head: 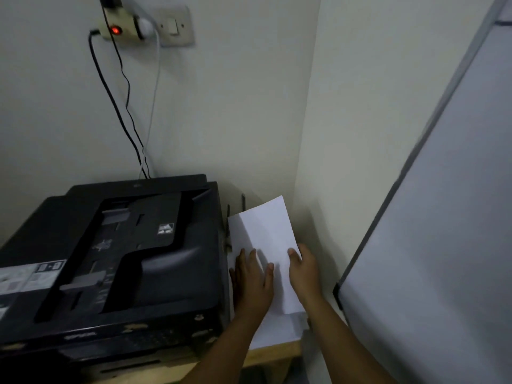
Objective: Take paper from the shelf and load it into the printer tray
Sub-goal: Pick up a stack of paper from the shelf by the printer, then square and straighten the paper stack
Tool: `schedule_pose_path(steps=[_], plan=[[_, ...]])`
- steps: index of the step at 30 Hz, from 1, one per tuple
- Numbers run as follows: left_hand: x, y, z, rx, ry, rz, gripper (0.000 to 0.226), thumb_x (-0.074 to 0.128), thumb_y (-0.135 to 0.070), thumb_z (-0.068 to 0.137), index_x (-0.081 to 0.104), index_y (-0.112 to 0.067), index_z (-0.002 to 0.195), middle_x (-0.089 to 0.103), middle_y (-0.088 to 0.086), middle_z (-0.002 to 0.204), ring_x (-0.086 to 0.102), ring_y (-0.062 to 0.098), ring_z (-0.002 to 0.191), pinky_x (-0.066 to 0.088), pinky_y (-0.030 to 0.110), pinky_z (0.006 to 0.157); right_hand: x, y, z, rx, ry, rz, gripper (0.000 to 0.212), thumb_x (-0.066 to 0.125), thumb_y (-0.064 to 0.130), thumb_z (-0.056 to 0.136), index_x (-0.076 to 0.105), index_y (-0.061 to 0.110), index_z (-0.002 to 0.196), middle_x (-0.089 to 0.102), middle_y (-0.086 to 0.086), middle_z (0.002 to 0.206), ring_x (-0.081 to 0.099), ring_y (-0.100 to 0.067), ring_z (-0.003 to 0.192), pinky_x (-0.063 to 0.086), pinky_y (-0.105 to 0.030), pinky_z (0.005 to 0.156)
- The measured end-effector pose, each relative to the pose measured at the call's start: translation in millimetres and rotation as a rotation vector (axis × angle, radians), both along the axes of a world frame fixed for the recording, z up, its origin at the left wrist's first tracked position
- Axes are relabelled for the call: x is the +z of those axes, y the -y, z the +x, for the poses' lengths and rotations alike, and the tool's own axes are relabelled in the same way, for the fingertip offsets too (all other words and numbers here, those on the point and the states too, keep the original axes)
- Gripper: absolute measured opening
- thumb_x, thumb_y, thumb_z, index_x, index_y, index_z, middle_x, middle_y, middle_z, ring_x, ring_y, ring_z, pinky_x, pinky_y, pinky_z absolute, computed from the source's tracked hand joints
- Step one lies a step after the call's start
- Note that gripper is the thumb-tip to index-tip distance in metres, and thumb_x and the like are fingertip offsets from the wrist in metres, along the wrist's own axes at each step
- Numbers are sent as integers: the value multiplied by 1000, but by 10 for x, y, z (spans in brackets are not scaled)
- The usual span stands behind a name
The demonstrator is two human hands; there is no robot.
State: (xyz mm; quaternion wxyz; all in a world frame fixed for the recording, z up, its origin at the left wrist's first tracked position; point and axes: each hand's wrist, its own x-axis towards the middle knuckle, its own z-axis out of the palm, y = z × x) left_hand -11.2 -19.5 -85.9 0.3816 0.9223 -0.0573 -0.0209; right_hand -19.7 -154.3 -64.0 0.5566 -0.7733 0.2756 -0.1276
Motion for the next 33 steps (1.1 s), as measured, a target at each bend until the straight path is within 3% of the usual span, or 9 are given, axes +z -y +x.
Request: schedule_pose_path(steps=[4, 7, 14, 20, 23, 26, 29, 33], plan=[[578, 14, 69, 2, 114, -53, 73, 39, -59, 106, 24, -21, 166, 17, 5, 177, 18, 23, 162, 9, 29, 123, 626, 33, -12, -37, 121, 13, 39, 50, 37, 114, 66, 12, 139, 73, -6, 132, 69, -27, 121, 57, -41, 101], [971, -31, 159, 22, 185, -89, 75, 38, -63, 105, 26, -21, 166, 19, 5, 176, 18, 24, 163, 12, 43, 132, 1072, 17, -8, -40, 224, -12, 35, 51, 37, 113, 67, 14, 135, 74, -3, 128, 70, -25, 117, 60, -46, 102], [1805, -578, 442, 127, 244, -339, 75, 41, -64, 104, 31, -19, 163, 22, 7, 174, 22, 29, 160, 25, 57, 129, 1824, -289, 66, 12, 426, -74, 29, 53, 39, 113, 69, 19, 126, 75, 4, 118, 71, -15, 104, 60, -32, 88], [2200, -1398, 719, 169, 137, -539, 81, 48, -62, 103, 26, -16, 166, 22, 6, 173, 29, 27, 157, 30, 44, 126, 2163, -789, 138, 74, 503, -18, 19, 55, 30, 113, 69, 19, 117, 74, 15, 108, 68, 9, 92, 50, -5, 71], [2363, -1799, 806, 153, 60, -635, 79, 49, -64, 102, 30, -19, 164, 33, 5, 169, 39, 19, 149, 33, 32, 118, 2232, -1128, 185, 102, 514, -3, 23, 54, 34, 113, 70, 19, 121, 75, 12, 112, 69, 5, 96, 51, -8, 73], [2576, -2181, 846, 102, -53, -716, 69, 46, -60, 105, 36, -22, 162, 43, 1, 163, 45, 16, 138, 33, 28, 109, 2275, -1491, 252, 138, 518, 17, 26, 54, 38, 112, 70, 22, 124, 76, 11, 115, 71, -5, 103, 55, -22, 81], [2656, -2536, 953, 43, -148, -704, 76, 44, -67, 103, 32, -25, 165, 39, -2, 167, 36, 23, 154, 29, 38, 122, 2304, -1866, 321, 187, 545, -8, 26, 55, 40, 112, 70, 23, 125, 76, 13, 116, 71, -1, 103, 57, -24, 86], [2637, -3012, 1114, -15, -244, -789, 98, 55, -89, 82, 40, -35, 161, 45, -11, 162, 39, 24, 153, 30, 53, 126, 2316, -2346, 441, 217, 564, -14, 27, 55, 44, 110, 69, 28, 127, 75, 18, 118, 70, 3, 107, 58, -22, 90]])
